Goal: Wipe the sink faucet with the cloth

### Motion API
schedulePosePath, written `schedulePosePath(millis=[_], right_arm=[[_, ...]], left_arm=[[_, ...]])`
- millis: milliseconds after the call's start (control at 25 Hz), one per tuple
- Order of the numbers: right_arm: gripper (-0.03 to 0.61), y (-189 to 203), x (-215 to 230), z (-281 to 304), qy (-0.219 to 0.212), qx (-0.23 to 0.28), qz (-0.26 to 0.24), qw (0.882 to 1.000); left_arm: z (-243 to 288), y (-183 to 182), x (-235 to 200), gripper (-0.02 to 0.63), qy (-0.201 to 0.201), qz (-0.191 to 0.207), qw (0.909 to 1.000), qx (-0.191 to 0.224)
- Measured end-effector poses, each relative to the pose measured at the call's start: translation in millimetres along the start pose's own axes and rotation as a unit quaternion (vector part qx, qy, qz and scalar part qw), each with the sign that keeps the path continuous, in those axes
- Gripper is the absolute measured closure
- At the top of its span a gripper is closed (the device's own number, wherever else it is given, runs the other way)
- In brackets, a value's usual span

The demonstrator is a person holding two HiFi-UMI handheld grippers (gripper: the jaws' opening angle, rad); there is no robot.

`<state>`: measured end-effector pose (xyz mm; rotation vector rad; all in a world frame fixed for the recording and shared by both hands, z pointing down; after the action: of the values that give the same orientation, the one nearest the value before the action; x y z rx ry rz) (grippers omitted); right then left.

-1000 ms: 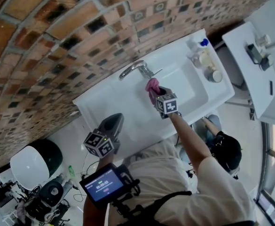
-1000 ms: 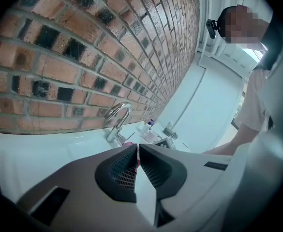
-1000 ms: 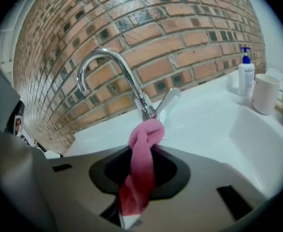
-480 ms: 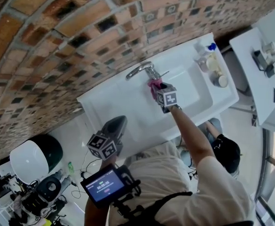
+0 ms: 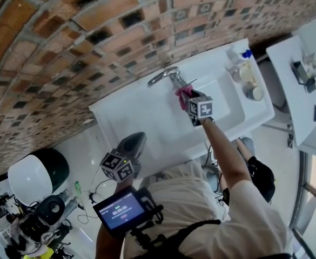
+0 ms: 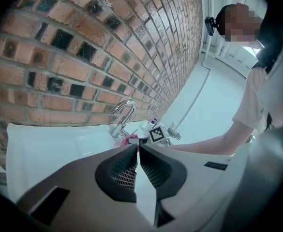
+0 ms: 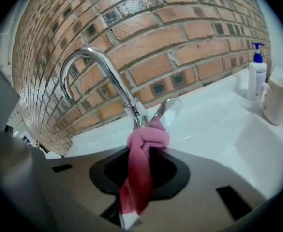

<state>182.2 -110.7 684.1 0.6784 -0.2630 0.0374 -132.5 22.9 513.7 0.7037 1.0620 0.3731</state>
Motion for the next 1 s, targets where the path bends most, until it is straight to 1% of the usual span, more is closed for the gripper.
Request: schedulePosePath(millis=[160, 480, 640, 720, 760, 840, 880, 920, 1000], right_arm=[[0.474, -7, 9, -7, 0.004, 0.011, 0.022, 1.0], [0.476, -24, 31, -18, 0.027, 0.043, 0.007, 0.999], [0.476, -32, 40, -22, 0.04, 0.045, -0.004, 0.998], [0.476, -37, 43, -26, 0.05, 0.047, 0.0, 0.998], [0.476, -40, 43, -31, 0.054, 0.053, 0.01, 0.997], [0.476, -52, 38, -47, 0.049, 0.083, 0.034, 0.995], [0.476, -59, 34, -56, 0.043, 0.104, 0.037, 0.993], [0.476, -65, 29, -66, 0.039, 0.125, 0.029, 0.991], [0.476, -76, 19, -84, 0.044, 0.157, -0.014, 0.987]], left_arm=[[-5, 4, 1, 0.617, -0.004, -0.001, 1.0, 0.003], [-11, 12, 5, 0.617, -0.008, -0.003, 0.9999, 0.008], [-10, 12, 8, 0.617, -0.008, -0.001, 0.9999, 0.008], [-8, 13, 9, 0.617, -0.007, -0.004, 0.9999, 0.012], [-8, 12, 10, 0.617, -0.006, -0.004, 0.9999, 0.013], [-7, 12, 9, 0.617, -0.006, -0.001, 0.9999, 0.013], [-7, 12, 9, 0.617, -0.006, 0.001, 0.9999, 0.014], [-7, 13, 9, 0.617, -0.006, 0.003, 0.9999, 0.015], [-6, 12, 11, 0.617, -0.006, 0.003, 0.9998, 0.019]])
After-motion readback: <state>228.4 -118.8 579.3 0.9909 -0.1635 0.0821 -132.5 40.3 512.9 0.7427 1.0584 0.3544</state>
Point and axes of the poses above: the fingertips, and each gripper's own axes: z forward along the fingers, x to its right, y out of its underside, the point moved 10 cm from there along -z, backward along the fingers, and after that the axes turned 14 degrees about y, right-handed, at the moved point
